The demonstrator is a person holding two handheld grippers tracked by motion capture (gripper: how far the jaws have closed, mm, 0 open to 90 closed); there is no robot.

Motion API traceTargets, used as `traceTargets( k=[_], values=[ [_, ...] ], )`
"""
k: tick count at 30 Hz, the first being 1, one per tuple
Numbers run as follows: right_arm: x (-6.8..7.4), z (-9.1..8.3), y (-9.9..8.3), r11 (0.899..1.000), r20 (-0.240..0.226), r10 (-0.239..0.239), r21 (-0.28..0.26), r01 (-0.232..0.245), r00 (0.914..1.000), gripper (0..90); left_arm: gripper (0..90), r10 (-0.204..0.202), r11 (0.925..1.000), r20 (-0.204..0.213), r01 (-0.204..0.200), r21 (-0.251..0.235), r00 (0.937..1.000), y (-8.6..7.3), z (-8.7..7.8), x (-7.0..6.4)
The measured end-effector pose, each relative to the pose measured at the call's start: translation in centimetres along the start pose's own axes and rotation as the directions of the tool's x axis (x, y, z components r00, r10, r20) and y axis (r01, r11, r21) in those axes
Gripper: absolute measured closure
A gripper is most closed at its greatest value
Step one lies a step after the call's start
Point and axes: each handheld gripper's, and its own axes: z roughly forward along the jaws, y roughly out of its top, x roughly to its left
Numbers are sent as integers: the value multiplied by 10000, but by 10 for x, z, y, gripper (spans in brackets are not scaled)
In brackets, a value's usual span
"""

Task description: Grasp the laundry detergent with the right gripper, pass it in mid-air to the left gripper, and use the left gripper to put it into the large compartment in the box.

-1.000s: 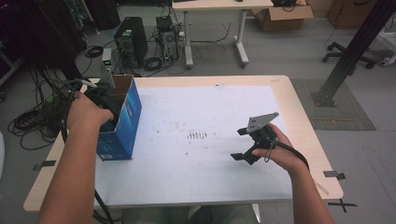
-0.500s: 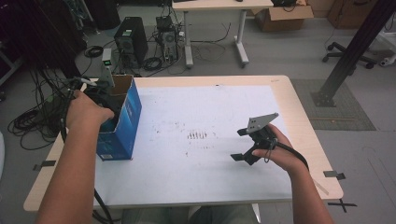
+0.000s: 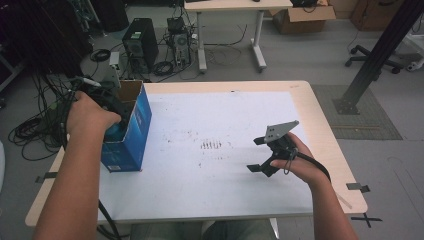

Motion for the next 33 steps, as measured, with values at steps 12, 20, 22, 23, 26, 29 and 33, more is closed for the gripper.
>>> traceTargets(
  k=[12, 20, 22, 23, 26, 29, 33],
  values=[
    [2, -5, 6, 9998, -5, -143, -98, 143, 9999, 14, 175, 70, 9997, -154, -74, -214, 9999, -6, -19, -3],
    [4, -9, 8, 9996, -8, -228, -151, 227, 9997, 14, 137, 118, 9992, -248, -127, -377, 9996, -12, -35, -2],
    [4, -9, 8, 9996, -8, -221, -159, 221, 9998, 15, 136, 119, 9989, -262, -131, -456, 9996, -14, -39, -2],
    [4, -10, 8, 9996, -14, -238, -154, 237, 9997, 14, 120, 95, 9987, -291, -109, -498, 9995, -14, -41, -2],
    [4, -11, 8, 9996, -8, -245, -169, 244, 9997, 15, 114, 129, 9984, -326, -147, -554, 9994, -16, -46, -1],
    [5, -14, 9, 9995, 9, -248, -170, 248, 9997, 14, 81, 168, 9977, -340, -190, -658, 9993, -18, -51, -1],
    [5, -17, 11, 9994, 45, -263, -208, 264, 9996, 15, 51, 223, 9967, -341, -249, -778, 9992, -19, -58, -2]
  ],
)
